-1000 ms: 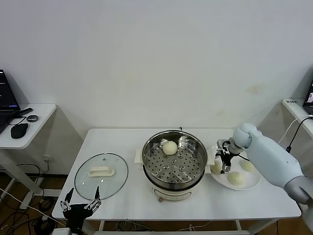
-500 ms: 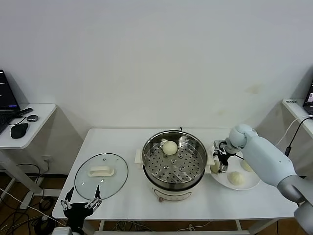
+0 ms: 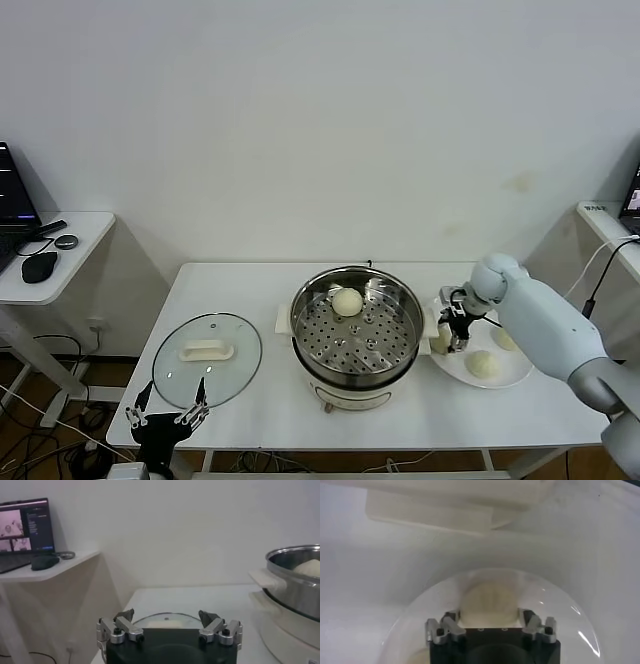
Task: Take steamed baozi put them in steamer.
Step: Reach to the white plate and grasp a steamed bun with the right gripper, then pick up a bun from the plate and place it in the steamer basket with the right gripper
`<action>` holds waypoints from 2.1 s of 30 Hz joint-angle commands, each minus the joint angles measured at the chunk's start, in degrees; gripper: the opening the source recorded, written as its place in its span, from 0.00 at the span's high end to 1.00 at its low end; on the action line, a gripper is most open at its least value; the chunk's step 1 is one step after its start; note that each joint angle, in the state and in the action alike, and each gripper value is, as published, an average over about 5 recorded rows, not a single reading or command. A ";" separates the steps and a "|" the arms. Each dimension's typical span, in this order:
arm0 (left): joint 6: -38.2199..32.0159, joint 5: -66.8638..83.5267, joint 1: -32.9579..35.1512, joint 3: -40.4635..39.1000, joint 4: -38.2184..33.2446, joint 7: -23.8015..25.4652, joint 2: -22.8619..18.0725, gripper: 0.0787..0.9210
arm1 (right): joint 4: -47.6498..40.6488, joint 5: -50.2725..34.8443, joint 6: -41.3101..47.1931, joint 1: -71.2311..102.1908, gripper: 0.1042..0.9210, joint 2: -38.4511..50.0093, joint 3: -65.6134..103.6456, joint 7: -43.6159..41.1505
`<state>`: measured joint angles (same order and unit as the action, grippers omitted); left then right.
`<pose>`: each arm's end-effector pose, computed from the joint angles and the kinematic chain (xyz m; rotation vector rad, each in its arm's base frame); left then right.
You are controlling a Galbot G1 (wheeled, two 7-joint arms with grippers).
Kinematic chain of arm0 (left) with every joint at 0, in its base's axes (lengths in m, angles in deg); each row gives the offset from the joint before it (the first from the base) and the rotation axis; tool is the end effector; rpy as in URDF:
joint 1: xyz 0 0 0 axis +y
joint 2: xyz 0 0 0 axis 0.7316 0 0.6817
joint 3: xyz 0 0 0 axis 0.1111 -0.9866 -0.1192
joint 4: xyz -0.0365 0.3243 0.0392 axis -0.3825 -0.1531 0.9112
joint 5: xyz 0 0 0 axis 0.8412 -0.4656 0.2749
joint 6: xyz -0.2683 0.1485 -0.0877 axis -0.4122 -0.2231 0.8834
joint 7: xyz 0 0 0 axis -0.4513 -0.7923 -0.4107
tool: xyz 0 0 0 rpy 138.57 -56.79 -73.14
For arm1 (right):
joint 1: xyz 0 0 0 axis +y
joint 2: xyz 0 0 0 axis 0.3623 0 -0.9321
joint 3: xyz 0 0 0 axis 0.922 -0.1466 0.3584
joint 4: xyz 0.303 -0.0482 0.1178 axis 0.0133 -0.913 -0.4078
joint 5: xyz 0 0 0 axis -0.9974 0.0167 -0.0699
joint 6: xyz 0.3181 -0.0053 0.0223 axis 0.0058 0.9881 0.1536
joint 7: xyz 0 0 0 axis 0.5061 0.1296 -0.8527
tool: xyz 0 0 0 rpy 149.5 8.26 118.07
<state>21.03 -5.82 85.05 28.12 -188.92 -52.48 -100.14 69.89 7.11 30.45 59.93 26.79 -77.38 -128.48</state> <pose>0.0964 0.0329 -0.2528 0.1903 -2.8564 -0.1302 0.5181 -0.1391 -0.2311 1.2910 -1.3554 1.2684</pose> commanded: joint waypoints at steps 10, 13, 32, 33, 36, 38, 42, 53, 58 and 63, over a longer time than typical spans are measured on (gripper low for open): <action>-0.01 -0.51 -0.69 -0.99 0.03 -0.06 -0.05 0.12 | 6.74 -8.77 3.27 -6.76 0.45 5.61 -3.81 -2.56; -0.03 -1.81 -1.24 -1.20 0.26 -0.25 -0.23 0.12 | 11.03 -14.11 5.94 -12.79 0.45 8.82 -9.36 -3.87; 0.18 0.62 -2.73 -2.27 -2.95 -0.37 1.10 0.12 | 28.60 -47.60 20.57 -56.54 0.45 4.93 -49.11 -8.87; 0.19 0.78 -2.84 -2.21 -3.04 -0.39 1.08 0.12 | 28.94 -48.63 21.43 -56.92 0.45 3.59 -49.83 -8.88; 0.25 0.97 -3.23 -2.10 -3.31 -0.43 1.11 0.12 | 28.82 -50.85 24.33 -56.70 0.45 -1.24 -50.63 -8.43; 0.26 0.96 -3.34 -2.12 -3.70 -0.48 1.19 0.12 | 27.60 -51.78 26.12 -55.84 0.45 -5.03 -50.48 -8.06; 0.23 0.86 -3.01 -2.49 -4.66 -0.69 1.05 0.12 | 24.22 -52.89 28.91 -52.89 0.45 -12.39 -50.66 -6.86; 0.14 1.09 -3.57 -2.06 -4.49 -1.06 1.91 0.12 | 21.49 -53.47 34.59 -43.16 0.45 -20.19 -52.53 2.49; 0.20 1.10 -4.21 -2.63 -4.16 -0.92 1.45 0.12 | 19.07 -50.39 35.31 -40.95 0.45 -21.07 -51.72 5.53; 0.16 1.07 -4.55 -3.06 -3.49 -0.93 1.14 0.12 | 18.23 -48.63 35.55 -39.41 0.45 -20.91 -51.16 6.56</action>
<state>21.20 -4.79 80.83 25.41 -192.78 -53.40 -98.89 90.06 -42.74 63.53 17.36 9.56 -127.65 -125.96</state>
